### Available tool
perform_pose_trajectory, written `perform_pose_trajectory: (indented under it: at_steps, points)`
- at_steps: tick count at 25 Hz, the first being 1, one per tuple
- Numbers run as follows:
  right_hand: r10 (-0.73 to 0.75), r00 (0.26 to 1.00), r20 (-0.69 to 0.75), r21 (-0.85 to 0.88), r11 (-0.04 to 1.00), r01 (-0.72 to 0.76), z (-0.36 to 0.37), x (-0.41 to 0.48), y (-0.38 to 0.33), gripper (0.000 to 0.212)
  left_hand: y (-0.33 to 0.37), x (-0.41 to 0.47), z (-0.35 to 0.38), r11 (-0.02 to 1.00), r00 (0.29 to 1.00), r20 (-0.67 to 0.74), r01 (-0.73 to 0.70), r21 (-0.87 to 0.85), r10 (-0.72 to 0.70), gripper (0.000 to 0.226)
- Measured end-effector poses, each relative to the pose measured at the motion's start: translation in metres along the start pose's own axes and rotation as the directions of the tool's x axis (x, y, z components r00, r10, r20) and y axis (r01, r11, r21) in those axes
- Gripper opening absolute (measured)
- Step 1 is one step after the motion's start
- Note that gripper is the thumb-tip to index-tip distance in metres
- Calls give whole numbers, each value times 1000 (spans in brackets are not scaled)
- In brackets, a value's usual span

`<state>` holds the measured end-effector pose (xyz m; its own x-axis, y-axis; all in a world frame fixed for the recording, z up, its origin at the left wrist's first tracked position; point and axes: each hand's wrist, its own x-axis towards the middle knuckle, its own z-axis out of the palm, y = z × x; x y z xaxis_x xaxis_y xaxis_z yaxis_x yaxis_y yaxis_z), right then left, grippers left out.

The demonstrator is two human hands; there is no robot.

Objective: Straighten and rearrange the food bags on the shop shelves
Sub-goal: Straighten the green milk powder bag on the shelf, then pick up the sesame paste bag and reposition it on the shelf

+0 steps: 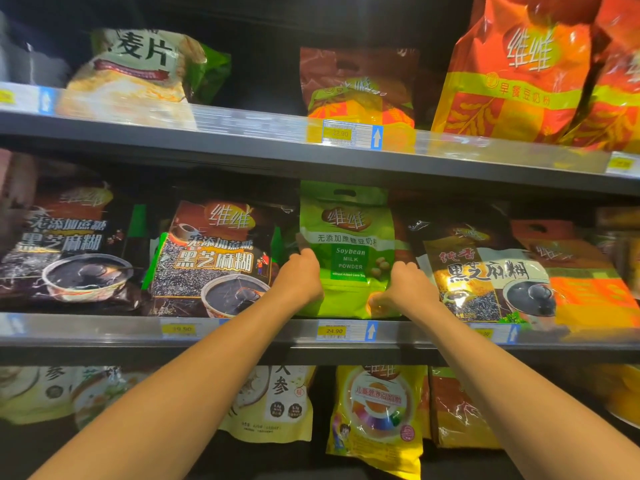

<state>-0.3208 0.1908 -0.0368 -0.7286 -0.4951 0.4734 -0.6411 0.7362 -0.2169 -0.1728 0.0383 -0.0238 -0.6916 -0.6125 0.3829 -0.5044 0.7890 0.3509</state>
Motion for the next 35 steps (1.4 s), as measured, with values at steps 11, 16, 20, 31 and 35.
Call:
perform_pose_trajectory:
  at_steps: [11,16,20,31,35]
  points:
    - [-160,968,-193,109,977,183,-27,-55,11,66,-20,-57,-15,906,864,-310,-314,284,397,59]
    - [-311,887,-342,72,932,355,-35,-118,17,63,-53,-111,-10,895,828,-391,-267,357,402,72]
    - [-322,891,-321,39,935,352,-43,-159,13,69,-69,-150,-15,902,855,-382,-199,383,350,78]
    - [-369,883,-292,94,907,410,-62,-247,-28,74,-108,-261,-57,911,903,-345,-107,398,257,83]
    - [-364,883,-296,123,902,413,-64,-249,-55,75,-131,-261,-80,939,909,-343,-125,321,238,82]
